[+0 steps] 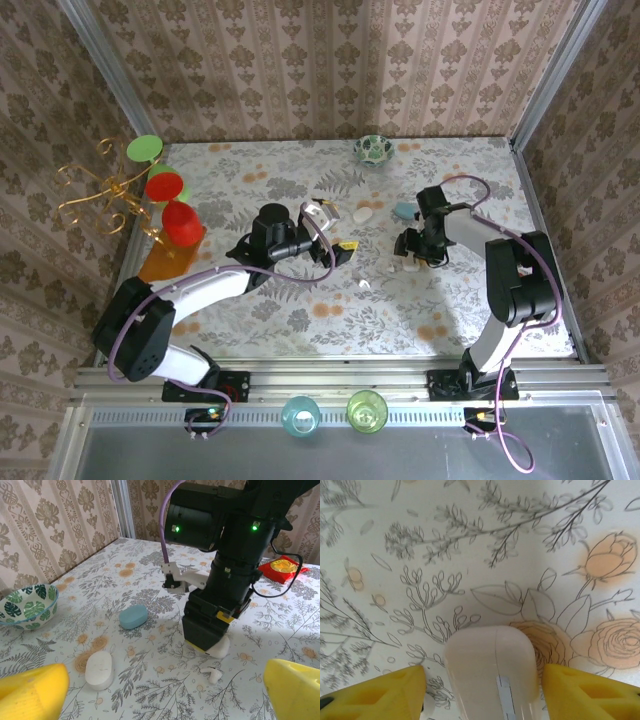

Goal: Insert the wireless bluetooth earbuds into the charging case

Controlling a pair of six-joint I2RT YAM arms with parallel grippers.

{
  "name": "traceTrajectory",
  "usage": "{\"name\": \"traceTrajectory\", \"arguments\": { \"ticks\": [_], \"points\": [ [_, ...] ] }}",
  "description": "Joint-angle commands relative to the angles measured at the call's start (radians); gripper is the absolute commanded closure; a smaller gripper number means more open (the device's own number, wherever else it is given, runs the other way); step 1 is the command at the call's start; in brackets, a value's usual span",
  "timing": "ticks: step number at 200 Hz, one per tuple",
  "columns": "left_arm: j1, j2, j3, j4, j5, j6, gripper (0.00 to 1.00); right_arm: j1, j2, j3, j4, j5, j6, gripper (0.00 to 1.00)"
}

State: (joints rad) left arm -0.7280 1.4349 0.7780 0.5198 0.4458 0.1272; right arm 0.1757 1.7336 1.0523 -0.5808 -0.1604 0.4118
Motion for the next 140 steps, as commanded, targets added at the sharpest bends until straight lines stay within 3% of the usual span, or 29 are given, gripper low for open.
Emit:
{"name": "traceTrajectory", "arguments": {
  "ticks": [1,31,60,112,140],
  "points": [
    [-0.005,0.024,0.036,0.028,0.026,-0.020,0.00,0.034,-0.004,0.032,-0.094,0.097,-0.051,0.39],
    [-0.006,0.020,0.033,0.026,0.021,-0.019,0.00,0.048,0.019,0.044,-0.125,0.168,-0.039,0.40],
    [-0.006,0.015,0.033,0.018,0.015,-0.022,0.00,0.048,0.032,0.040,-0.113,0.166,-0.046,0.47],
    [-0.005,0.020,0.046,0.012,-0.001,-0.041,0.00,0.048,0.062,0.035,-0.093,0.123,-0.066,0.48],
    [-0.006,0.022,0.052,0.011,0.001,-0.046,0.00,0.048,0.060,0.026,-0.085,0.125,-0.064,0.56]
  ]
}}
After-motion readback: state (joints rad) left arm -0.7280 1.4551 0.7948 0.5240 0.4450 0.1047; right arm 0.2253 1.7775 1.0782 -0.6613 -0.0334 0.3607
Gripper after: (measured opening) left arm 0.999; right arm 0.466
